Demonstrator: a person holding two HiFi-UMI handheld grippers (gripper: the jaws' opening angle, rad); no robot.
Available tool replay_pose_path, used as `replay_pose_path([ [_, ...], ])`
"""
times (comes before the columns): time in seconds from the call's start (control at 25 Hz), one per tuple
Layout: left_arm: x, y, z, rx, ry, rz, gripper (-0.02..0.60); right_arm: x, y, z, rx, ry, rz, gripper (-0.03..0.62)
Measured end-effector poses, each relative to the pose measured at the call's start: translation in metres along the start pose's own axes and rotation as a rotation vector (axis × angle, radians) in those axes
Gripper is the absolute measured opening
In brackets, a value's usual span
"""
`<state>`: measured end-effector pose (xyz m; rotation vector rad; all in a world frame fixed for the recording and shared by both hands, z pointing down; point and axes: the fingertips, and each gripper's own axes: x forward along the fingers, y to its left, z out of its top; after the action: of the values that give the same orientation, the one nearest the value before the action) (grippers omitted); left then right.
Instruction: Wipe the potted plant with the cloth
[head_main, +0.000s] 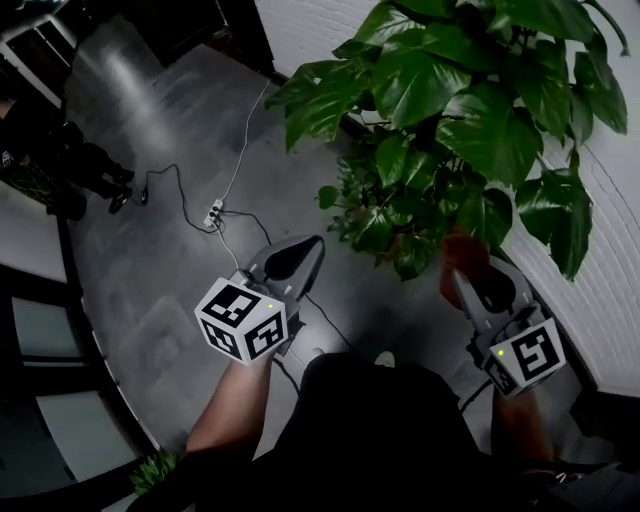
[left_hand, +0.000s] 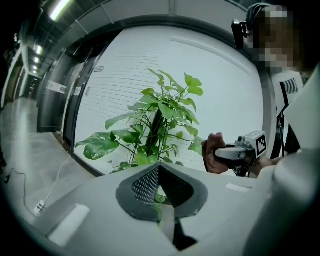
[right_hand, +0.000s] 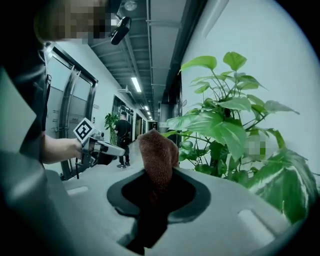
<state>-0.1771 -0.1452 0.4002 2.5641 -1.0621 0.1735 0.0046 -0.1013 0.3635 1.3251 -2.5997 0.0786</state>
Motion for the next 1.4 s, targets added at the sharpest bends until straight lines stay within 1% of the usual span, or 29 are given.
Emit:
replay_pose_path([
  [0.12, 0.002, -0.003, -0.003, 0.028, 0.000, -0.076, 0.017, -0.004, 0.010, -0.014, 0.025, 0.008, -0.086, 0.069],
  [0.2, -0.002, -0.006, -0.008, 0.054, 0.009, -0.135, 0.017, -0.004, 0.023, -0.022, 0.066, -0.004, -0.143, 0.069],
  [0.32, -0.016, -0.005, -0.017, 0.078, 0.026, -0.216, 0.017, -0.006, 0.054, -0.038, 0.152, -0.013, -0.223, 0.069],
  [0.48, -0.039, 0.003, -0.032, 0.085, 0.048, -0.292, 0.017, -0.010, 0.100, -0.048, 0.181, -0.013, -0.300, 0.069],
  [0.6, -0.057, 0.004, -0.044, 0.078, 0.074, -0.319, 0.017, -0.014, 0.126, -0.051, 0.180, 0.006, -0.339, 0.069],
  [0.72, -0.070, 0.001, -0.047, 0.083, 0.079, -0.335, 0.017, -0.018, 0.139, -0.050, 0.168, 0.015, -0.373, 0.069],
  [1.0, -0.082, -0.015, -0.038, 0.106, 0.045, -0.367, 0.017, -0.016, 0.160, -0.042, 0.137, 0.002, -0.364, 0.069],
  [1.2, -0.094, -0.027, -0.039, 0.130, 0.047, -0.404, 0.017, -0.025, 0.171, -0.036, 0.137, -0.017, -0.398, 0.069],
  [1.4, -0.095, -0.029, -0.041, 0.138, 0.047, -0.408, 0.017, -0.038, 0.181, -0.041, 0.155, -0.022, -0.426, 0.069],
])
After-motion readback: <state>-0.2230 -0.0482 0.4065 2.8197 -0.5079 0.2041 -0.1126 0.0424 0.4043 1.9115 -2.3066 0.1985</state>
